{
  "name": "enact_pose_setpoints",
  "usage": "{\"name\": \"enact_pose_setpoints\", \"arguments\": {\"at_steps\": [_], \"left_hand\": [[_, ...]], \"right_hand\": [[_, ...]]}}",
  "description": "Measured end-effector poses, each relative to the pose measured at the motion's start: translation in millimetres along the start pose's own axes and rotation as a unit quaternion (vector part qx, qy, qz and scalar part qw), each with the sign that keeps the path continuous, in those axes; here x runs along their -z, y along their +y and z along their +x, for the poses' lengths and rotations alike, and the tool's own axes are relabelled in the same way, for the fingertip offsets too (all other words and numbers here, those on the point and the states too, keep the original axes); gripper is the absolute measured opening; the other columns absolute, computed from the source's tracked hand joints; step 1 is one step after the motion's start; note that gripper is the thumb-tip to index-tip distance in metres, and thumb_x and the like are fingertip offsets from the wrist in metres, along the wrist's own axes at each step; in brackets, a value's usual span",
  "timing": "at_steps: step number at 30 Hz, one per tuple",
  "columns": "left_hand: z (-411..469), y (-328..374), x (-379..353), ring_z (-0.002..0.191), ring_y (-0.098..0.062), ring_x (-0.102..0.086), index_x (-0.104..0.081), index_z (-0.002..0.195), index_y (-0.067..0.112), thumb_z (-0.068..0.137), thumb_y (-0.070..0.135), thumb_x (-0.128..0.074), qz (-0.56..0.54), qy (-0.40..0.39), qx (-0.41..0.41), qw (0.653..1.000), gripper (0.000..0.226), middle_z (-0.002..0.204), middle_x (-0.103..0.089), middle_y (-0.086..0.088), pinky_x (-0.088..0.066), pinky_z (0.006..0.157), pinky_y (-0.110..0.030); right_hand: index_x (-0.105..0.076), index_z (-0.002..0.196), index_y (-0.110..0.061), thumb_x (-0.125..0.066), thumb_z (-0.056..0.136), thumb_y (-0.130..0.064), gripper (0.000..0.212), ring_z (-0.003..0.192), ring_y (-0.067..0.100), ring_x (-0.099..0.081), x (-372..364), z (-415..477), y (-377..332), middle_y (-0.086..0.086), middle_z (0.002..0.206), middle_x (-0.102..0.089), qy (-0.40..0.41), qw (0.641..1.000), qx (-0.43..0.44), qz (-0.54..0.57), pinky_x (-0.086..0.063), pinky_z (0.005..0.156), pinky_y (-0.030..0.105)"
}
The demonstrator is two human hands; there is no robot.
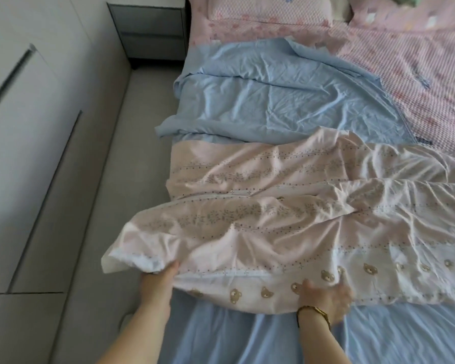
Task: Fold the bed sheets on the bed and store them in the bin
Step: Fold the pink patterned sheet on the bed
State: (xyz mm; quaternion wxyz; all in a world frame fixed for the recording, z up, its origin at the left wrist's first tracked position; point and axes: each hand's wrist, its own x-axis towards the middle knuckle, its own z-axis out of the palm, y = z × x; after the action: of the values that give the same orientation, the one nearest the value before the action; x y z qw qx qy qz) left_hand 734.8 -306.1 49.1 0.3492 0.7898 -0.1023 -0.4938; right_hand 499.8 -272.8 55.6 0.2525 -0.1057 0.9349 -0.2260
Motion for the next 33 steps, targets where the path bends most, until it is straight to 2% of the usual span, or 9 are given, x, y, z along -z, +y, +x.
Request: {"name": "enact_pose_setpoints", "arguments": {"at_steps": [3, 5, 7, 10, 12, 15, 20, 29, 33], "left_hand": [[13.0, 7.5, 18.5, 0.112, -0.028, -0.053, -0.049, 0.125, 0.002, 0.072, 0.007, -0.074, -0.022, -0.103, -0.029, 0.994, 0.059, 0.116, -0.057, -0.010, -0.041, 0.096, -0.037], [24.6, 8.1, 36.4, 0.100, -0.028, -0.058, -0.055, 0.114, 0.006, 0.060, 0.011, -0.074, -0.027, -0.176, 0.016, 0.984, 0.058, 0.107, -0.062, -0.011, -0.046, 0.091, -0.041], [48.9, 14.9, 65.4, 0.085, -0.025, -0.059, -0.056, 0.101, 0.008, 0.074, 0.001, -0.072, -0.012, -0.255, 0.095, 0.962, 0.033, 0.092, -0.063, -0.010, -0.048, 0.074, -0.035], [93.4, 33.6, 116.1, 0.075, -0.018, -0.058, -0.057, 0.098, 0.011, 0.083, 0.009, -0.067, 0.156, -0.339, 0.130, 0.919, 0.019, 0.081, -0.064, -0.004, -0.041, 0.066, -0.027], [132.7, 54.6, 146.7, 0.073, -0.015, -0.057, -0.057, 0.107, 0.011, 0.089, 0.013, -0.060, 0.208, -0.334, 0.086, 0.915, 0.018, 0.083, -0.063, -0.001, -0.037, 0.064, -0.023], [190.4, 96.3, 175.6, 0.069, -0.014, -0.054, -0.058, 0.114, 0.007, 0.093, 0.008, -0.051, 0.243, -0.269, 0.014, 0.932, 0.022, 0.081, -0.061, 0.000, -0.032, 0.062, -0.022], [245.6, 156.7, 163.5, 0.082, -0.023, -0.053, -0.058, 0.116, -0.001, 0.093, 0.003, -0.049, 0.304, -0.258, -0.086, 0.913, 0.025, 0.089, -0.061, -0.008, -0.033, 0.063, -0.022], [244.6, 235.8, 22.3, 0.072, -0.010, -0.053, -0.057, 0.115, -0.004, 0.094, 0.000, -0.045, 0.387, -0.372, -0.204, 0.818, 0.025, 0.080, -0.059, -0.002, -0.042, 0.054, -0.008], [244.1, 257.0, -51.8, 0.092, -0.024, -0.058, -0.061, 0.111, -0.001, 0.091, 0.000, -0.051, 0.437, -0.395, -0.264, 0.763, 0.023, 0.105, -0.065, -0.015, -0.040, 0.081, -0.022]], "right_hand": [[-0.026, 0.143, -0.016, -0.053, 0.089, -0.015, 0.061, 0.137, 0.024, -0.024, -38.0, -42.1, -23.8, 0.007, 0.150, -0.027, -0.130, 0.970, 0.174, -0.112, -0.018, 0.112, 0.036], [-0.023, 0.144, -0.020, -0.047, 0.093, -0.020, 0.057, 0.139, 0.019, -0.021, -64.8, -67.7, -40.7, 0.000, 0.151, -0.023, -0.218, 0.929, 0.235, -0.186, -0.017, 0.114, 0.033], [-0.019, 0.144, -0.025, -0.044, 0.094, -0.025, 0.056, 0.140, 0.017, -0.018, -95.7, -93.6, -59.3, -0.004, 0.152, -0.019, -0.267, 0.905, 0.231, -0.239, -0.014, 0.115, 0.031], [-0.018, 0.145, -0.027, -0.042, 0.095, -0.029, 0.055, 0.141, 0.018, -0.016, -126.2, -121.9, -75.4, -0.006, 0.155, -0.011, -0.286, 0.889, 0.201, -0.297, -0.014, 0.115, 0.033], [-0.021, 0.145, -0.025, -0.041, 0.096, -0.030, 0.053, 0.141, 0.021, -0.017, -141.6, -131.2, -82.8, -0.004, 0.155, -0.010, -0.282, 0.899, 0.156, -0.296, -0.018, 0.114, 0.034], [-0.022, 0.145, -0.022, -0.041, 0.096, -0.029, 0.053, 0.139, 0.025, -0.021, -156.5, -141.5, -92.7, 0.000, 0.154, -0.011, -0.261, 0.920, 0.103, -0.275, -0.023, 0.113, 0.034], [-0.013, 0.147, -0.020, -0.042, 0.096, -0.025, 0.060, 0.143, 0.024, -0.010, -165.5, -131.6, -116.5, 0.003, 0.156, 0.000, -0.176, 0.956, 0.075, -0.222, -0.017, 0.114, 0.032], [-0.012, 0.147, -0.019, -0.046, 0.094, -0.030, 0.064, 0.142, 0.020, -0.014, -184.1, -95.4, -133.5, 0.003, 0.155, -0.012, -0.148, 0.980, 0.027, -0.133, -0.014, 0.116, 0.033], [-0.012, 0.147, -0.017, -0.052, 0.091, -0.037, 0.072, 0.137, 0.025, -0.028, -194.2, -68.7, -144.0, 0.004, 0.151, -0.025, -0.183, 0.981, -0.050, -0.041, -0.026, 0.112, 0.037]]}}
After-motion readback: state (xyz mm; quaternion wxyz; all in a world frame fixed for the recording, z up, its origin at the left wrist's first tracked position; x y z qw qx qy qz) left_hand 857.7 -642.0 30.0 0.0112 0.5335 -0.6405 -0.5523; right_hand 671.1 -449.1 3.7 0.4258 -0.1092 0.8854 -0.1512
